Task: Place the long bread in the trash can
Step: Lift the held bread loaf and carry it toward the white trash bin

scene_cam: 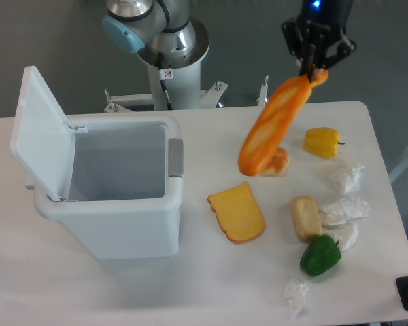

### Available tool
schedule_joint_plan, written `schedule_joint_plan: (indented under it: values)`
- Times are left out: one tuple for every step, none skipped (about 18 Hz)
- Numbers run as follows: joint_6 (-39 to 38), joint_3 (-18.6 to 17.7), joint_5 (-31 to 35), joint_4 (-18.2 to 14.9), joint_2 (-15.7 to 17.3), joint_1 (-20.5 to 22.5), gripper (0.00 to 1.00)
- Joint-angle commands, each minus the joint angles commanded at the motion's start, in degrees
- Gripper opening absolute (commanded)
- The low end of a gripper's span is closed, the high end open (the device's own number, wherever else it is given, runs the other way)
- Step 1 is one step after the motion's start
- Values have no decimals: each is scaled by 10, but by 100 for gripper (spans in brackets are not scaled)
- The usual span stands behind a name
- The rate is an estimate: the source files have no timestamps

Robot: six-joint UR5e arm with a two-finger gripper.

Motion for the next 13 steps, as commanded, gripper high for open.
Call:
schedule_joint_plan:
  values:
    - [0, 1, 1, -4, 4, -2, 10]
    - [0, 6, 3, -10, 6, -5, 10]
    - [0, 14, 4, -16, 6, -16, 10]
    - [-1, 22, 4, -21, 6, -25, 10]
    - [-1, 25, 9, -23, 6, -30, 10]
    - [-1, 27, 16, -23, 7, -35, 10]
    - [0, 29, 23, -24, 9, -43, 10]
    - [-1, 28, 32, -24, 10, -51, 10]
    - [-1, 29, 42, -23, 11, -58, 10]
    - [-1, 29, 51, -21, 12, -66, 10]
    - [-1, 29, 55, -20, 13, -69, 10]
    - [-1, 29, 55, -19, 14, -73, 10]
    - [-1, 29, 56, -19, 17, -78, 10]
